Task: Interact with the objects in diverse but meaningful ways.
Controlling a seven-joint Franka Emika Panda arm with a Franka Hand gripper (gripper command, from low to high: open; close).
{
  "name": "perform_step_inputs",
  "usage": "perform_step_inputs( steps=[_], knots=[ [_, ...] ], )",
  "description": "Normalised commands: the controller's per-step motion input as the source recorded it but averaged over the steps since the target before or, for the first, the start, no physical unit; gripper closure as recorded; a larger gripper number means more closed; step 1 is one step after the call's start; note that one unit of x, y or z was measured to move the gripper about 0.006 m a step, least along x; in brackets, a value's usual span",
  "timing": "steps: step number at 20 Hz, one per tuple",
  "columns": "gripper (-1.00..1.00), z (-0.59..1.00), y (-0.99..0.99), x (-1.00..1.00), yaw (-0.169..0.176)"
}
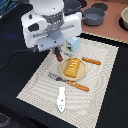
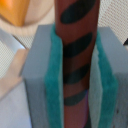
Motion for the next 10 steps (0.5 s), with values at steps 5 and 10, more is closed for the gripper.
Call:
perform_step_inputs(
  steps=[5,10],
  knots=[
    [1.0,0.49,-0.02,0.94,-0.091],
    [1.0,0.32,0.0,0.98,-0.055]
  ],
)
